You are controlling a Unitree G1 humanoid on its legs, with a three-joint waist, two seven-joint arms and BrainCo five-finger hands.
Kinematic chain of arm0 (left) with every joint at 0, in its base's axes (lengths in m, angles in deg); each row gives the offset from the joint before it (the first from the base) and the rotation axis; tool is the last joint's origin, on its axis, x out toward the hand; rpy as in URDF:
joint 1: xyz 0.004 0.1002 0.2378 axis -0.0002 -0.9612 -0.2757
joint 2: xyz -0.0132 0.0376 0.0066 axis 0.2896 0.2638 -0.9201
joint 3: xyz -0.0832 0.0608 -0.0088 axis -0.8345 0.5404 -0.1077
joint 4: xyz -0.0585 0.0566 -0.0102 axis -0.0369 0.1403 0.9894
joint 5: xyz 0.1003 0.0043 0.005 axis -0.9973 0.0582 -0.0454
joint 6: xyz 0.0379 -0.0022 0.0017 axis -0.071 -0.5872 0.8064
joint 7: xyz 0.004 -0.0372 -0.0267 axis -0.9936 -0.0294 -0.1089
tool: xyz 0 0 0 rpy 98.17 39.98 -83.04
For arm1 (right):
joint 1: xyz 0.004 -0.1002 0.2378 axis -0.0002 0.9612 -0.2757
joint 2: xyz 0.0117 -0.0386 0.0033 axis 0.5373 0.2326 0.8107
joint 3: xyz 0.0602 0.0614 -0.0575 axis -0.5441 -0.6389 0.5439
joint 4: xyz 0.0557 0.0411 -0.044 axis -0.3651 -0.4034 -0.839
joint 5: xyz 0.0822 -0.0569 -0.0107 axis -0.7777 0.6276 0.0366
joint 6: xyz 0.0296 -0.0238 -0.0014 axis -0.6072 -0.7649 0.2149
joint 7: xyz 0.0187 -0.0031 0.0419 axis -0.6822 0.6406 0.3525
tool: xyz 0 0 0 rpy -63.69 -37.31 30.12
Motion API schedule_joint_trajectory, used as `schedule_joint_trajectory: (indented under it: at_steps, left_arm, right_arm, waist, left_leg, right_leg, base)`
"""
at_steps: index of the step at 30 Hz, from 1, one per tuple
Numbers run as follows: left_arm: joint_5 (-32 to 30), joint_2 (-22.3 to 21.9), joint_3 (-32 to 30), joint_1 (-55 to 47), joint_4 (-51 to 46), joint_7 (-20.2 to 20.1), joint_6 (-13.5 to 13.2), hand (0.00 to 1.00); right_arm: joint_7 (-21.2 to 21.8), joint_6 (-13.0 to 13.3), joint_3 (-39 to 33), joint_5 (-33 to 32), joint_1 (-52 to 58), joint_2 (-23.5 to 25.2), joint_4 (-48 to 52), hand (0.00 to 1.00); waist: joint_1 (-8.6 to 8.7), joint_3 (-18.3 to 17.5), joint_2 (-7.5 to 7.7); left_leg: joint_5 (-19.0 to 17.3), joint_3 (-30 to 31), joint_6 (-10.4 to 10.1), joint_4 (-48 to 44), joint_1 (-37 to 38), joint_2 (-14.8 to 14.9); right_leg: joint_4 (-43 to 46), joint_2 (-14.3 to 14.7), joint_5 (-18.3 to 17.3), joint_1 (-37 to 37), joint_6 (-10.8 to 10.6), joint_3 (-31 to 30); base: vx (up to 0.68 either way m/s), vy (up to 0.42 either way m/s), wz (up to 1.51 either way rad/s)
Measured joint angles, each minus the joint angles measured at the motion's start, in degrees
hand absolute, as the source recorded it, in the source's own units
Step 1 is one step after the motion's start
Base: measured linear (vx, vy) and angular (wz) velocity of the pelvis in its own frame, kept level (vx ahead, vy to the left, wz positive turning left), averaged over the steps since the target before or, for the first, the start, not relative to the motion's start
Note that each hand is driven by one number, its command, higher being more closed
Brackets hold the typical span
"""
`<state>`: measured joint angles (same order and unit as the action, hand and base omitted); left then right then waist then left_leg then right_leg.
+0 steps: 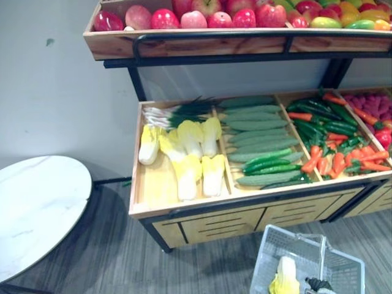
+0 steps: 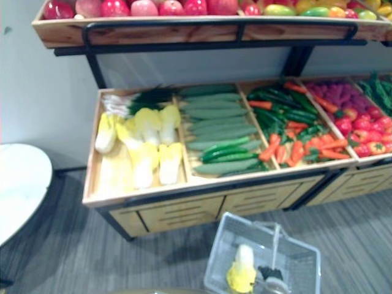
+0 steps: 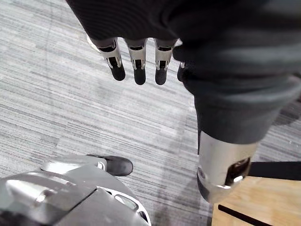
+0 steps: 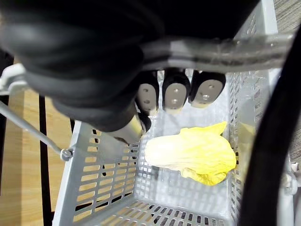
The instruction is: Pick vegetable in the basket
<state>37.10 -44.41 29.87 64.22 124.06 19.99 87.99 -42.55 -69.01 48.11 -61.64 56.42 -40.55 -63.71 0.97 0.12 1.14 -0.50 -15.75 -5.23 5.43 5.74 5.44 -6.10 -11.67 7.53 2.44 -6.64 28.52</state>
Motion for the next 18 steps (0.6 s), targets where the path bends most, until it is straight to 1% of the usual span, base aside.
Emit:
schedule_joint_trajectory:
  at_steps: [1,2,3,4,6,7,8,9,10,11,12,13,14,15,16,17,18]
  left_arm:
    - [0.06,0.05,0.51,-0.02,0.0,0.06,-0.01,0.0]
    - [0.13,0.05,0.83,0.05,0.0,0.34,0.0,0.0]
    - [0.13,0.04,1.1,0.07,-0.04,0.41,-0.01,0.0]
    - [0.13,0.03,1.76,0.1,-0.06,0.49,-0.02,0.0]
    - [0.15,0.01,4.68,0.43,-0.1,0.69,-0.02,0.0]
    - [0.08,0.1,6.0,0.92,-0.09,1.14,0.0,0.0]
    - [0.03,0.39,6.81,0.97,-0.08,1.38,0.04,0.0]
    - [-0.03,1.08,8.83,1.19,-0.02,1.71,0.07,0.0]
    - [-0.21,1.6,10.11,1.27,0.29,1.94,0.18,0.0]
    - [-0.45,1.66,10.26,1.48,0.31,1.97,0.21,0.0]
    - [-0.59,1.84,10.41,1.73,0.31,2.03,0.24,0.0]
    - [-1.2,1.49,10.68,1.97,0.4,1.98,0.28,0.0]
    - [-1.67,1.7,10.88,2.49,0.14,1.98,0.34,0.0]
    - [-2.46,1.89,12.07,3.16,-0.73,2.03,0.34,0.0]
    - [-2.79,2.08,12.26,3.37,-1.04,2.12,0.33,0.0]
    - [-2.74,2.13,12.1,3.35,-1.04,2.2,0.54,0.0]
    - [-2.73,2.24,11.57,3.54,-1.07,2.31,0.83,0.0]
  right_arm:
    - [-0.14,0.03,0.81,-0.01,-0.04,0.02,0.01,1.0]
    - [-0.36,0.1,1.32,-0.04,-0.06,0.07,0.06,1.0]
    - [-0.43,0.19,1.41,-0.05,-0.04,0.13,0.07,1.0]
    - [-0.73,0.48,1.74,-0.13,-0.01,0.22,0.18,1.0]
    - [-0.86,1.35,2.56,-0.31,0.02,0.19,1.44,1.0]
    - [-0.92,1.69,3.16,-0.67,0.05,0.26,2.65,1.0]
    - [-0.95,1.95,3.66,-0.97,0.07,0.33,3.39,1.0]
    - [-1.03,2.14,4.29,-1.21,0.18,0.88,4.61,1.0]
    - [-1.21,2.32,5.97,-1.58,0.17,1.17,5.2,1.0]
    - [-1.35,2.36,6.46,-1.76,0.13,1.31,5.57,1.0]
    - [-1.47,2.36,7.17,-1.82,0.07,1.54,6.1,1.0]
    - [-1.96,2.4,8.49,-1.76,-0.99,2.31,7.36,1.0]
    - [-2.01,2.46,8.57,-1.69,-1.46,2.47,7.51,1.0]
    - [-2.45,2.45,7.73,-1.72,-1.7,2.04,7.66,1.0]
    - [-2.54,2.4,7.62,-1.7,-1.7,1.68,7.17,1.0]
    - [-2.52,2.45,7.76,-1.61,-1.6,1.67,7.18,1.0]
    - [-2.46,2.52,8.24,-1.61,-1.69,1.73,7.2,1.0]
  waist:
    - [-0.1,0.25,0.15]
    - [-0.15,0.71,-0.06]
    - [-0.18,1.12,0.21]
    - [-0.34,1.39,0.25]
    - [-0.63,1.75,-0.22]
    - [-0.55,2.25,-0.4]
    - [-0.41,2.72,-0.37]
    - [0.12,3.16,0.09]
    - [0.4,3.56,0.45]
    - [0.41,3.83,0.48]
    - [0.37,4.05,0.36]
    - [0.3,5.34,-1.73]
    - [0.55,6.35,-1.49]
    - [0.47,7.76,-1.34]
    - [0.42,8.15,-0.99]
    - [0.41,8.16,-0.82]
    - [0.4,8.27,-0.16]
  left_leg:
    - [-0.2,-0.72,-0.05,0.0,0.66,0.06]
    - [-0.53,-1.42,-0.07,-0.03,1.98,0.14]
    - [-0.85,-1.91,-0.1,-0.11,2.64,0.23]
    - [-2.22,-3.14,-0.14,-1.84,2.73,0.54]
    - [-4.93,-6.49,-0.06,-4.93,2.33,1.1]
    - [-5.83,-8.16,-0.45,-5.59,2.32,1.32]
    - [-6.19,-9.24,-0.31,-5.8,2.43,1.53]
    - [-6.68,-11.71,0.04,-5.73,2.53,1.29]
    - [-6.93,-14.33,0.02,-5.66,2.7,1.31]
    - [-7.01,-15.97,0.08,-5.67,2.82,1.46]
    - [-7.07,-18.09,0.25,-5.69,2.81,1.59]
    - [-5.95,-24.37,2.1,-5.63,2.92,4.21]
    - [-5.78,-25.69,2.02,-5.57,3.42,4.4]
    - [-5.64,-28.14,1.88,-5.67,4.52,4.44]
    - [-5.49,-31.0,1.92,-5.99,5.3,4.5]
    - [-5.5,-32.5,1.93,-6.55,5.51,4.53]
    - [-5.61,-34.83,1.9,-8.01,5.57,4.3]
  right_leg:
    - [0.01,0.1,0.11,0.26,-0.12,-0.6]
    - [0.03,0.24,0.15,1.15,-0.17,-1.33]
    - [0.08,0.3,0.15,1.58,-0.16,-1.83]
    - [1.0,0.25,-0.07,1.46,0.09,-3.22]
    - [7.11,-0.66,-2.04,-2.61,0.29,-7.11]
    - [9.69,-0.85,-2.08,-4.56,0.38,-9.04]
    - [11.06,-0.93,-2.07,-5.76,0.38,-10.44]
    - [12.96,-0.89,-1.85,-8.3,0.61,-13.23]
    - [13.04,-0.08,-0.13,-10.12,1.47,-15.37]
    - [12.37,0.66,1.75,-10.87,2.11,-16.02]
    - [10.73,1.81,4.86,-11.56,2.87,-16.22]
    - [6.81,4.42,9.27,-11.35,5.3,-13.34]
    - [11.85,3.79,4.34,-11.6,7.87,-8.95]
    - [23.15,1.26,-5.72,-11.89,9.9,-1.08]
    - [29.3,-0.96,-9.89,-10.86,9.86,4.59]
    - [30.6,-1.73,-10.64,-10.66,10.52,6.56]
    - [31.06,-2.14,-10.58,-11.24,10.79,8.53]
  base:
    - [0.05,-0.012,-0.24]
    - [0.03,-0.006,-0.29]
    - [-0.01,0.0,-0.42]
    - [-0.04,0.009,-0.53]
    - [-0.06,0.051,-0.84]
    - [-0.06,0.062,-0.83]
    - [-0.07,0.047,-0.86]
    - [-0.08,0.062,-1.02]
    - [-0.07,0.06,-1.1]
    - [-0.08,0.065,-1.05]
    - [-0.11,0.047,-1.51]
    - [-0.11,0.031,-1.45]
    - [-0.1,0.016,-1.54]
    - [-0.04,0.022,-1.09]
    - [-0.01,0.028,-1.11]
    - [0.02,0.007,-1.12]
    - [0.0,-0.039,-1.25]
